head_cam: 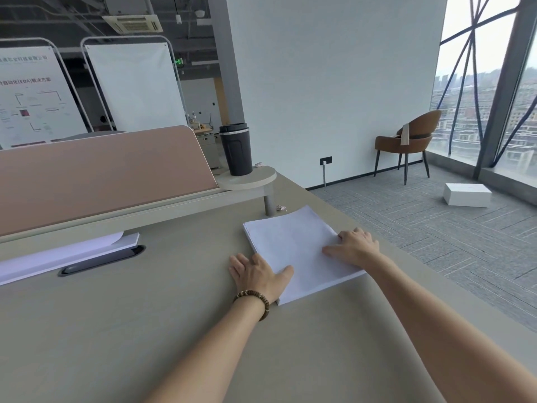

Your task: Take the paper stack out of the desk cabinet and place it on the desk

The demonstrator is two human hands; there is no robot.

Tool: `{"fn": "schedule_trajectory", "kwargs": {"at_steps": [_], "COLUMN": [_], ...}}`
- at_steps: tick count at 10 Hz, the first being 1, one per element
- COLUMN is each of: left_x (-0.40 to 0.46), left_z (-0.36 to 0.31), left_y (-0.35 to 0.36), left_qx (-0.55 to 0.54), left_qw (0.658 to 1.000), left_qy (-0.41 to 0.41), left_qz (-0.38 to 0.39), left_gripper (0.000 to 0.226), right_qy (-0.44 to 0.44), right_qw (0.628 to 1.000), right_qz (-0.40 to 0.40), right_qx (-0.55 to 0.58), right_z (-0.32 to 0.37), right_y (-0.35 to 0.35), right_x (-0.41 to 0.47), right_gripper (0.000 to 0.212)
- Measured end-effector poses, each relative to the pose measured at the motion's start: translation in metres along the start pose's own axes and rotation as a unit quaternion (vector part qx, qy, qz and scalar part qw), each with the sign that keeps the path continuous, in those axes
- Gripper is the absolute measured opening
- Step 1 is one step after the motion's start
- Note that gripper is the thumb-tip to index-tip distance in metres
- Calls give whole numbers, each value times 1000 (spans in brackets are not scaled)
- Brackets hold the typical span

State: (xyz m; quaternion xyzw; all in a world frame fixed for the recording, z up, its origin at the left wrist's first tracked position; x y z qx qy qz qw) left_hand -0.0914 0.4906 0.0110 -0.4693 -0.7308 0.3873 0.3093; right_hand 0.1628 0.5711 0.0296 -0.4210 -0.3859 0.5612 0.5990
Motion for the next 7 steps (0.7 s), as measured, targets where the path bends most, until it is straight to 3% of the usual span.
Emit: {"fn": "schedule_trajectory", "kwargs": {"at_steps": [2, 4, 7], "left_x": [-2, -9, -24], "left_z": [1, 3, 11], "left_y": [-2, -9, -37], "left_qx": [29, 34, -28], "left_qw": [999, 999, 997], "left_qy": [11, 20, 46], "left_qz": [15, 22, 55], "left_gripper": [91, 90, 71], "right_qy": [-35, -48, -62], "right_qw": [995, 985, 991], "right_qz": [-76, -89, -108], "right_qx": [-48, -138, -46], "right_z": [9, 19, 41], "right_y": [-8, -16, -31], "right_x": [-9, -17, -48], "right_gripper": [55, 59, 64]}}
Point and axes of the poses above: each hand's wrist, its own x-axis towards the middle knuckle, its own y-axis out of the palm, z = x × y, the point moved 10 cm from there along x, towards the middle knuckle, and after that the axes turned 5 degrees about -x, right-handed, at the moved point
